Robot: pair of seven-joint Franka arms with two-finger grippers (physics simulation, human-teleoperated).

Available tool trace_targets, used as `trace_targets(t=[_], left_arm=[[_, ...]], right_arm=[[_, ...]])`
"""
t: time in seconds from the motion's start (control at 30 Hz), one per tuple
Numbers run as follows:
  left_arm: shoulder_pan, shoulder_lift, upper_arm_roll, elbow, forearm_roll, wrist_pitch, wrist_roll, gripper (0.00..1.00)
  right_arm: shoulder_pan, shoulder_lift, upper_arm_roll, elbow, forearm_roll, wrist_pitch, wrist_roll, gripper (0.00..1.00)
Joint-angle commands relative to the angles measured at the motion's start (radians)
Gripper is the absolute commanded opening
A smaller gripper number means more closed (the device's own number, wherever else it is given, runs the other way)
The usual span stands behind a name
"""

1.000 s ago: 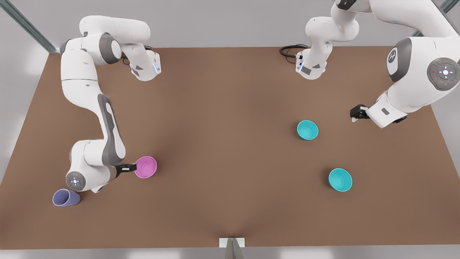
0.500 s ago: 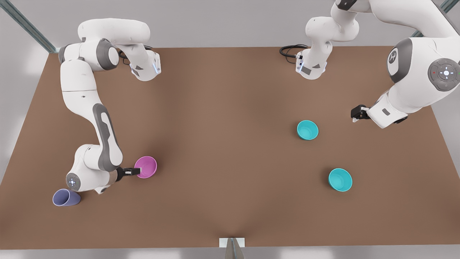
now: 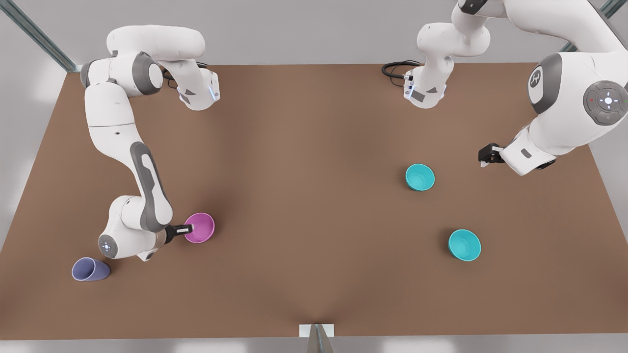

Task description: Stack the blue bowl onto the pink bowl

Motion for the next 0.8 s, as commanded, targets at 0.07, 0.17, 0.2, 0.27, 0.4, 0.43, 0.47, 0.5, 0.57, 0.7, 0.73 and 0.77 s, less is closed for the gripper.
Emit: trace_targets(t=[0.07, 0.17, 0.2, 0.27, 0.4, 0.43, 0.47, 0.5, 0.57, 0.7, 0.73, 0.77], left_arm=[[0.000, -0.004, 0.000, 0.000, 0.004, -0.002, 0.001, 1.00], [0.001, -0.005, 0.002, 0.002, 0.006, -0.002, 0.001, 1.00], [0.001, -0.005, 0.003, 0.002, 0.006, -0.002, 0.003, 1.00], [0.001, -0.005, 0.005, 0.002, 0.006, -0.002, 0.001, 1.00], [0.000, -0.004, 0.005, 0.002, 0.003, 0.000, 0.001, 1.00], [0.000, -0.004, 0.003, 0.002, 0.003, 0.000, 0.001, 1.00], [0.000, -0.002, 0.005, 0.002, 0.001, 0.000, 0.001, 1.00], [0.000, -0.002, 0.005, 0.002, 0.001, 0.000, 0.001, 1.00], [0.000, -0.002, 0.005, 0.002, 0.000, 0.001, 0.001, 1.00], [0.000, -0.002, 0.003, 0.002, 0.001, 0.000, 0.001, 1.00], [0.000, -0.002, 0.003, 0.002, 0.001, 0.000, 0.001, 1.00], [0.000, -0.002, 0.005, 0.002, 0.001, 0.000, 0.001, 1.00]], right_arm=[[-0.007, -0.005, 0.001, 0.003, -0.008, -0.008, -0.078, 0.21], [-0.022, -0.025, 0.052, 0.004, 0.044, -0.033, -0.100, 0.21], [-0.022, -0.045, 0.082, 0.004, 0.064, -0.060, -0.094, 0.21], [-0.008, -0.068, 0.133, 0.007, 0.093, -0.067, -0.060, 0.21], [0.194, -0.056, 0.233, 0.030, 0.130, 0.100, 0.458, 0.21], [0.245, -0.051, 0.231, 0.039, 0.153, 0.114, 0.542, 0.21], [0.306, -0.045, 0.231, 0.039, 0.150, 0.180, 0.679, 0.21], [0.370, -0.022, 0.228, 0.076, 0.145, 0.202, 0.829, 0.21], [0.488, 0.016, 0.175, 0.111, 0.125, 0.243, 1.015, 0.21], [0.636, 0.073, 0.069, 0.157, 0.112, 0.291, 1.077, 0.21], [0.656, 0.092, 0.055, 0.173, 0.110, 0.303, 1.086, 0.21], [0.662, 0.111, 0.053, 0.191, 0.108, 0.305, 1.089, 0.21]])
